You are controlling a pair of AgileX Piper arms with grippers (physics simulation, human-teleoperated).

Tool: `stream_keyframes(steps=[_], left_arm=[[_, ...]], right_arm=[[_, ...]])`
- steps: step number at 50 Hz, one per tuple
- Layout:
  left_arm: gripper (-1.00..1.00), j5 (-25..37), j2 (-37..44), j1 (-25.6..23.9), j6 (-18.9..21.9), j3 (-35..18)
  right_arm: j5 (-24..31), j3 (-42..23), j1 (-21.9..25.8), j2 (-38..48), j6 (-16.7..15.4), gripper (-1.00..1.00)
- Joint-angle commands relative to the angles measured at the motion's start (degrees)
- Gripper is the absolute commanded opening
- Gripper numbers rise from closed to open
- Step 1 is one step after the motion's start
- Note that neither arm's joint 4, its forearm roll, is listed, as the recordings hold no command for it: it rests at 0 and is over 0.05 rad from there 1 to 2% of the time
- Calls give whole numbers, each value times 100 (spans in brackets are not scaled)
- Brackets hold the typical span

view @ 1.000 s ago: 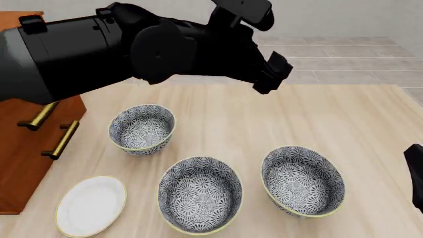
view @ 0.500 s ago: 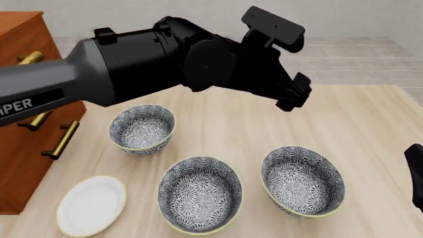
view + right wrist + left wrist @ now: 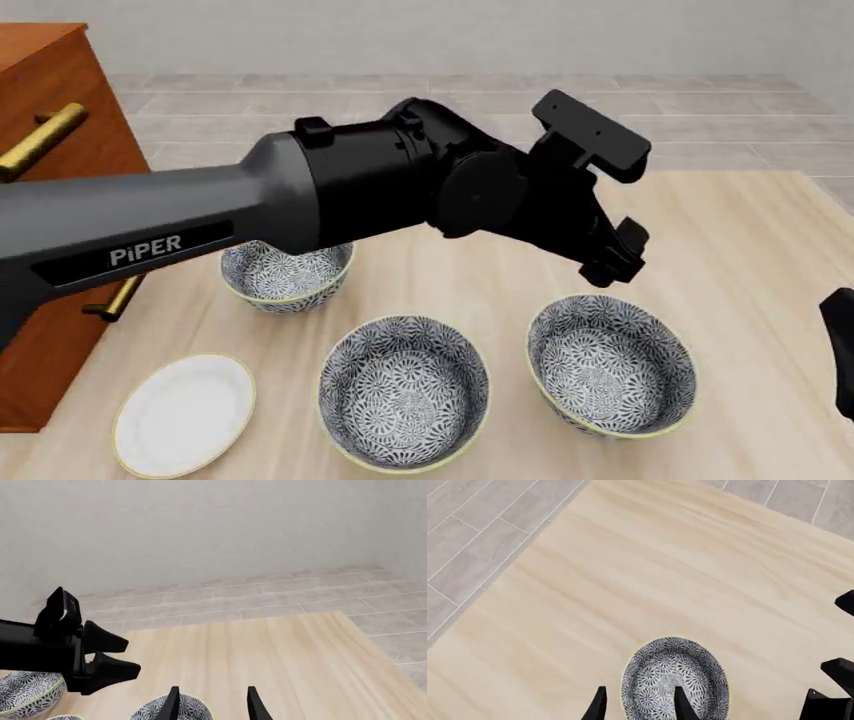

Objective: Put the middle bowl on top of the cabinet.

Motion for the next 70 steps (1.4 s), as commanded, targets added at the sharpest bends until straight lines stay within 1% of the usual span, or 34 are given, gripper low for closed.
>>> stream_keyframes(steps=[1,2,3,5,6,14,26,31,49,63,70], left_arm=[[100,-52,211,161,78,133],[100,-52,228,178,107,141],[100,-63,242,153,27,148],[100,-56,266,203,10,169],[100,-51,306,254,54,180],[100,-138,350,286,32,250],[100,-206,484,296,-178,295],[100,-358,541,385,-160,414],[100,-561,753,313,-479,588],[100,-727,886,347,-523,735],[100,-759,945,287,-587,787]], right_arm=[[-27,15,-12,0,16,100],[-28,14,-14,0,19,100],[-29,14,-16,0,23,100],[-29,12,-20,0,31,100],[-30,12,-20,0,35,100],[-45,24,-23,0,46,100],[-65,45,-22,0,67,100],[-92,75,-24,0,75,100],[-111,104,-18,0,78,100],[-60,50,-39,0,99,100],[-50,43,-35,0,105,100]])
